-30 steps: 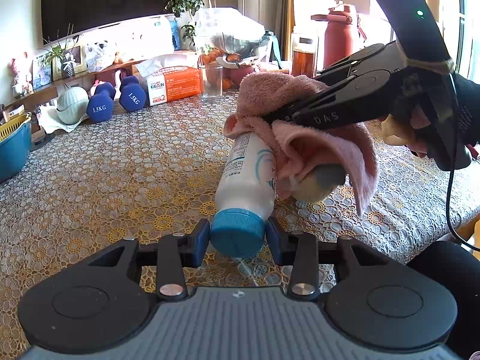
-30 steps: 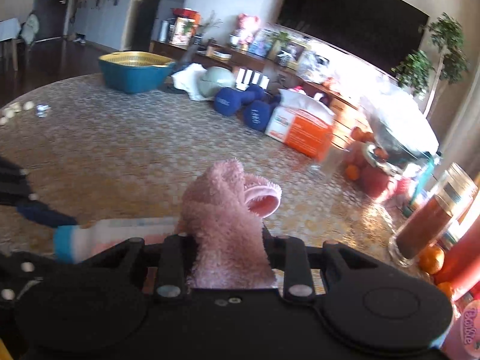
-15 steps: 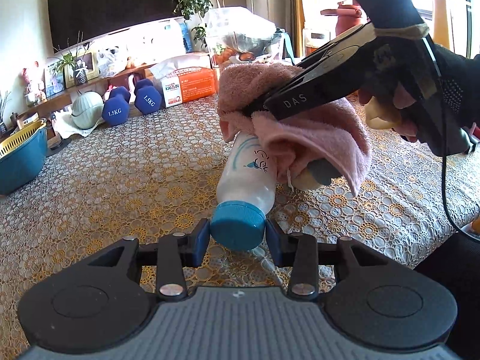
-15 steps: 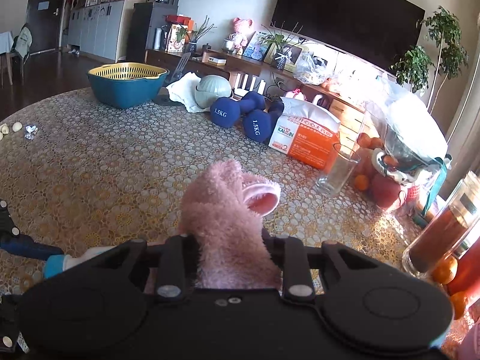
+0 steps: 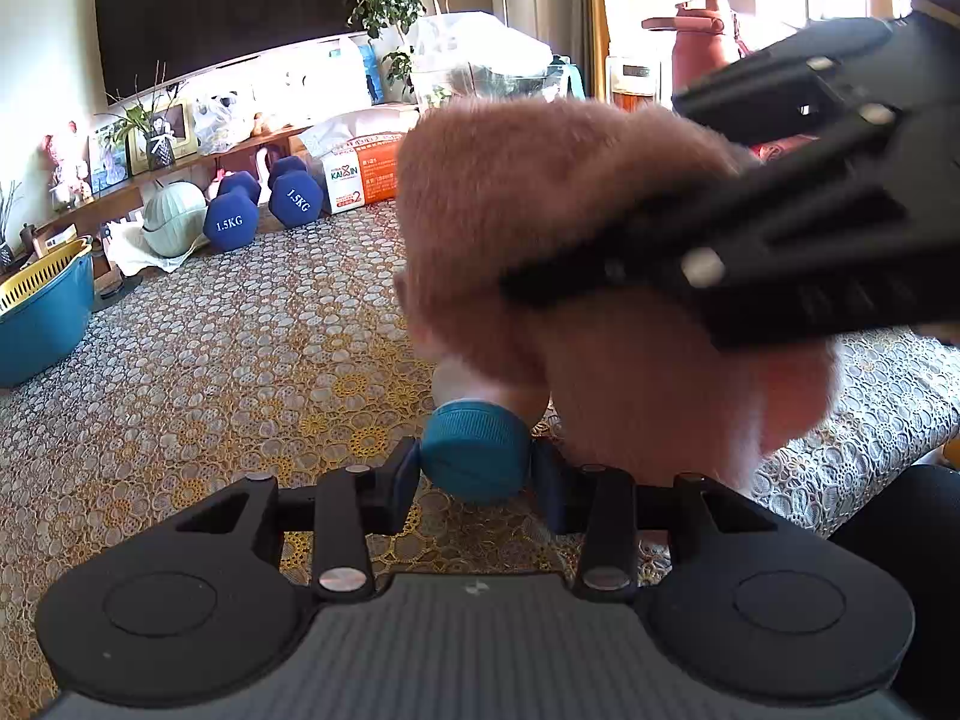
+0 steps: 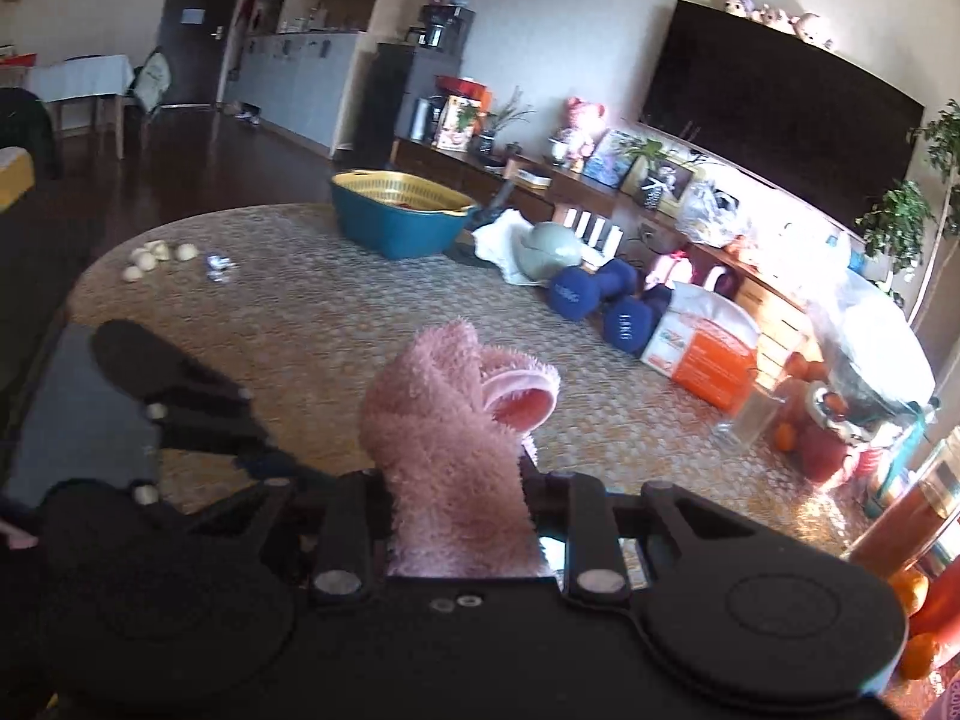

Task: Clean container
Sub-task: 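Wipe the pink cloth back and forth over the bottle with the right gripper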

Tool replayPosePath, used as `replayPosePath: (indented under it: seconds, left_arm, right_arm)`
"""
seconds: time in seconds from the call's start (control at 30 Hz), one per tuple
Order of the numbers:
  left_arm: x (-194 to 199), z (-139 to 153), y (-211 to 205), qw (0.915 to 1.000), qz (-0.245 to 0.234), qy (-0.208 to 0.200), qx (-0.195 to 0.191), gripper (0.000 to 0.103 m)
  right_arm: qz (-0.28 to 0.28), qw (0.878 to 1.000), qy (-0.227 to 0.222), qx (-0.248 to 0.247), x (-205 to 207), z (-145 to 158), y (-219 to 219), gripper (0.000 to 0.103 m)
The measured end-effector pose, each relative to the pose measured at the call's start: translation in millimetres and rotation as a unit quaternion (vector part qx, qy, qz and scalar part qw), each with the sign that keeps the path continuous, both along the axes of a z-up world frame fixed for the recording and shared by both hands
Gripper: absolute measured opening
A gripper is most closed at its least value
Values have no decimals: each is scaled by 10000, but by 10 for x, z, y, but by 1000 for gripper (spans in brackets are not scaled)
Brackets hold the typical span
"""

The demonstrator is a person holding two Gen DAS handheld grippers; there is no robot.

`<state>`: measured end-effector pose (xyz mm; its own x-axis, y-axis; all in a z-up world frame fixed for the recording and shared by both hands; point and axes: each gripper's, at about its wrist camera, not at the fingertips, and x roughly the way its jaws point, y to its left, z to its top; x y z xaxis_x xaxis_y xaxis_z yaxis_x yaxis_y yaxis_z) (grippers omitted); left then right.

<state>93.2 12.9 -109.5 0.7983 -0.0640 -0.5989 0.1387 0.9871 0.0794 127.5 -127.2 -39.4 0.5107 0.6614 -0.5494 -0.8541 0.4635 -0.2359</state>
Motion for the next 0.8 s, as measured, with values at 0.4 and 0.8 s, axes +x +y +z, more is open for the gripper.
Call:
replayPosePath:
  seconds: [0.4,0.8]
  left_arm:
    - [9,3,10,9999,44,33,-105,40]
    - [5,11,24,9999,21,50,-126,40]
  right_arm:
    - [-15,9967,797,142,-86,-185,31,26]
    - [-110,9992,315,-205,-2,-288,102,26]
